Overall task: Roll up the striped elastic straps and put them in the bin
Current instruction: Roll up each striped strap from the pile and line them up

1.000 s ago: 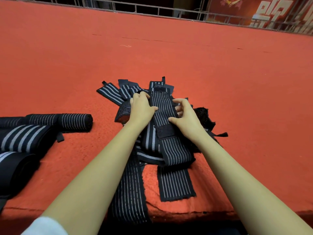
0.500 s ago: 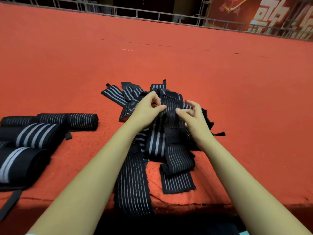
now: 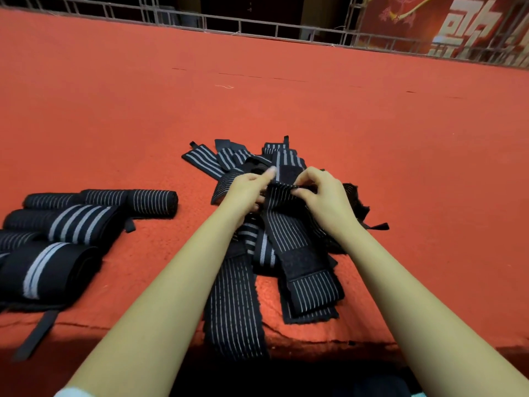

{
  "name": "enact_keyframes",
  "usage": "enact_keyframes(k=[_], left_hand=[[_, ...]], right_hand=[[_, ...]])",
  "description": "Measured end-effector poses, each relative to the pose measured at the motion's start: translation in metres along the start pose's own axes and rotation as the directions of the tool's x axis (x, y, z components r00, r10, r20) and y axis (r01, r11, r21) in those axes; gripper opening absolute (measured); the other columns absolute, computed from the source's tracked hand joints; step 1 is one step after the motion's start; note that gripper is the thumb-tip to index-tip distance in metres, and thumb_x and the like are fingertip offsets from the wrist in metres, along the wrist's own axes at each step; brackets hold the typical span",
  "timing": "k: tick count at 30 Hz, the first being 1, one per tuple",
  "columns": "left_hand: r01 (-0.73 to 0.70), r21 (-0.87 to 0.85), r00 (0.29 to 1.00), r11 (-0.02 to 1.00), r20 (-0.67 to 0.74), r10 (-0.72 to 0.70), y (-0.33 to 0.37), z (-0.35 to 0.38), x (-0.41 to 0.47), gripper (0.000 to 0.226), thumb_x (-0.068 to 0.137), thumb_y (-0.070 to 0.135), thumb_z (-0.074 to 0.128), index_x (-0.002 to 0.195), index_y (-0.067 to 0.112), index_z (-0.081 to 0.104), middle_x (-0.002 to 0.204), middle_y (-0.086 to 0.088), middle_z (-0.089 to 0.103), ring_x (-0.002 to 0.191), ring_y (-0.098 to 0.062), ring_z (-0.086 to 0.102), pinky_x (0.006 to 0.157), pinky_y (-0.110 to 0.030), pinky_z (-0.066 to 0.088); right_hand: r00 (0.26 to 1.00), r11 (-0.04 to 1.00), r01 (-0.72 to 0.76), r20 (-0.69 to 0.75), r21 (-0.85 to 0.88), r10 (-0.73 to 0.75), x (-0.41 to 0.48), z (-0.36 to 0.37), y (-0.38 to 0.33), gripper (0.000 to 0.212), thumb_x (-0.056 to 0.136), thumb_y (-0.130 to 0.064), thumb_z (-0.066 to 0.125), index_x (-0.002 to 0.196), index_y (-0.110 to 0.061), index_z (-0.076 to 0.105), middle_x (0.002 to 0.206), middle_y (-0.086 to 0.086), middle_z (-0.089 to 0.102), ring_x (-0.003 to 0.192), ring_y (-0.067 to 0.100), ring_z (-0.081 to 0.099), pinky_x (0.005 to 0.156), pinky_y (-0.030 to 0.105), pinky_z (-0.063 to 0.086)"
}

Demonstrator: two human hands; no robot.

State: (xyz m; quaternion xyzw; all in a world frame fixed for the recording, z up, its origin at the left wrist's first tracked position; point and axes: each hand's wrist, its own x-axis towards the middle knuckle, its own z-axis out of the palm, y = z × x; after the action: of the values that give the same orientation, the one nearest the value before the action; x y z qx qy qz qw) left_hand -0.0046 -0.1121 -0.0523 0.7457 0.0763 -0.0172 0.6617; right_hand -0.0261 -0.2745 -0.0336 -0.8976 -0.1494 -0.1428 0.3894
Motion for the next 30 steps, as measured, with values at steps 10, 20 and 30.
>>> enact_keyframes(k=[10, 20, 30], left_hand=[[-0.164, 0.404, 0.948, 0.9, -0.189, 0.258, 0.01, 0.001, 0.007, 0.021, 0.097, 0.026, 0.055, 0.08, 0.013, 0.053, 0.078, -0.007, 0.048, 0.071, -0.018, 0.044, 0.067, -0.028, 0.031], [-0.531, 0.166, 0.846, 0.831, 0.164, 0.507, 0.024, -0.01, -0.088, 0.003, 0.091, 0.022, 0.065, 0.091, 0.021, 0.068, 0.086, 0.009, 0.069, 0.083, -0.004, 0.063, 0.079, -0.026, 0.05], [-0.495, -0.008, 0.868, 0.869, 0.045, 0.495, 0.066, -0.017, -0.173, 0.005, 0.093, 0.015, 0.062, 0.089, 0.012, 0.064, 0.077, -0.002, 0.062, 0.062, -0.011, 0.057, 0.045, -0.019, 0.046]], right_hand=[[0.998, 0.988, 0.031, 0.044, 0.153, -0.038, -0.03, -0.016, 0.003, 0.014, 0.087, -0.008, 0.065, 0.081, -0.019, 0.058, 0.082, -0.011, 0.062, 0.079, 0.003, 0.056, 0.075, 0.016, 0.042], [0.999, 0.953, -0.002, -0.032, 0.304, 0.012, -0.045, -0.038, -0.025, 0.02, 0.085, -0.012, 0.069, 0.078, -0.028, 0.06, 0.076, -0.011, 0.064, 0.072, 0.001, 0.058, 0.069, 0.024, 0.044], [0.962, 0.776, -0.246, 0.246, 0.581, 0.121, -0.1, -0.09, -0.083, 0.013, 0.094, -0.021, 0.059, 0.104, -0.011, 0.06, 0.07, 0.0, 0.058, 0.045, 0.011, 0.053, 0.039, 0.018, 0.039]])
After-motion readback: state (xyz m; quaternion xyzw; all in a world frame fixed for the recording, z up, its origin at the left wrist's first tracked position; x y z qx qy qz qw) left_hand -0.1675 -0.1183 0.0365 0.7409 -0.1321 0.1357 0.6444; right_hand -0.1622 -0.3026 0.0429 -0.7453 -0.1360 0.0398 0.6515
